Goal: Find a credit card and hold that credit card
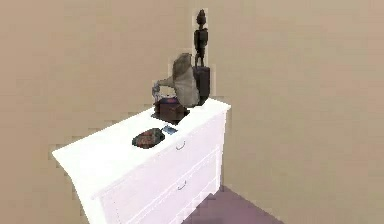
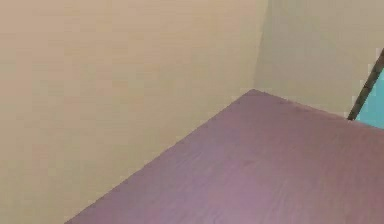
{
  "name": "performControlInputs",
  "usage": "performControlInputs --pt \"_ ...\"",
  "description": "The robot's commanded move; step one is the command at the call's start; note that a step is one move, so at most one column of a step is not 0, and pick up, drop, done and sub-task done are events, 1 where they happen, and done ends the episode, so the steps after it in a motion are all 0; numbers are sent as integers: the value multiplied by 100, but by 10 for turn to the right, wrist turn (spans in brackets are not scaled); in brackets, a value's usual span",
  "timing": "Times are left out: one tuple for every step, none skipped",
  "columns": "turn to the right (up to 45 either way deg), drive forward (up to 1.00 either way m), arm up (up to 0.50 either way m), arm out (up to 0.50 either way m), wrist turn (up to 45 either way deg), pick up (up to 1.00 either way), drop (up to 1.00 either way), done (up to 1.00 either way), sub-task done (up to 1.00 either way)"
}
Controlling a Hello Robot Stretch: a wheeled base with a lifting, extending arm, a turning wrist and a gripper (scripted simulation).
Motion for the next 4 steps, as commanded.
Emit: performControlInputs --pt "0 35 0 0 0 0 0 0 0" --pt "-450 0 0 0 0 0 0 0 0" --pt "-450 0 0 0 0 0 0 0 0" --pt "-120 0 0 0 0 0 0 0 0"
